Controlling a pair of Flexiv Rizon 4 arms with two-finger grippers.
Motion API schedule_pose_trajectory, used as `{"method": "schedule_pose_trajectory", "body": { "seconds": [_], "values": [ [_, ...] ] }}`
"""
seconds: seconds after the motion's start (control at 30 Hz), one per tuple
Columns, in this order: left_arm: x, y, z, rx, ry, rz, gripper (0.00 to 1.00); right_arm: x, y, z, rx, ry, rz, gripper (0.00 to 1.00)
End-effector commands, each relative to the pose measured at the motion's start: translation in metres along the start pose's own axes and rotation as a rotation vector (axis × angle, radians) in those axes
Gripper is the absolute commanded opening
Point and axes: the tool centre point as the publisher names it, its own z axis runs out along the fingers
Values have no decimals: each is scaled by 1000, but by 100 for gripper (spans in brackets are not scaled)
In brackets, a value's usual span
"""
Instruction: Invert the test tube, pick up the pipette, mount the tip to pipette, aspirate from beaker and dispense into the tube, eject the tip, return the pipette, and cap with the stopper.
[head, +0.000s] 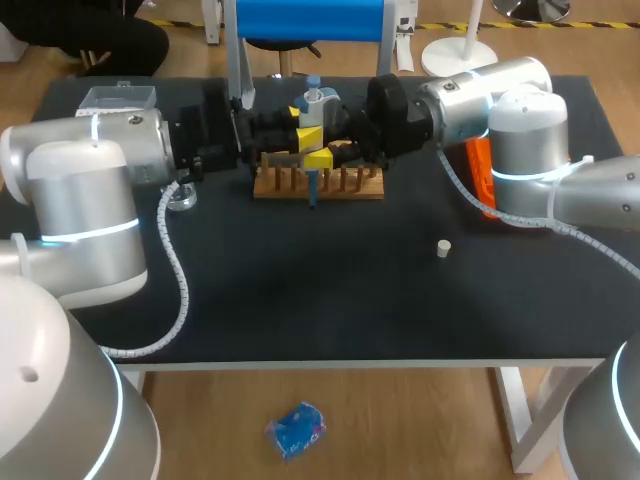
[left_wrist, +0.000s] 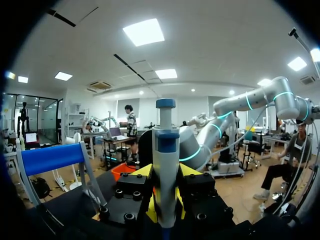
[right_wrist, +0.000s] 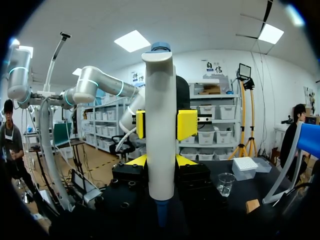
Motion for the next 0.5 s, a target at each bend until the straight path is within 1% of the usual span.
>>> {"method": "schedule_pose_trajectory", "body": {
  "seconds": [0.03,0.23,0.27,0.3,0.47,0.5],
  "values": [
    [1,0,-1,1,-1,1,0,-2,1,-1,2,1,1,0],
    [0,0,-1,-1,-6,3,0,-1,1,0,-2,8,4,0],
    [0,-1,-1,-1,-7,3,0,-1,1,0,-2,8,5,33],
    [0,-1,-1,-1,-8,3,0,-1,1,0,-3,8,5,100],
    [-3,-5,-3,-11,-33,4,0,3,2,-3,9,-3,19,100],
    [-5,-6,-5,-16,-48,7,0,4,3,-5,17,-12,24,100]
  ]
}}
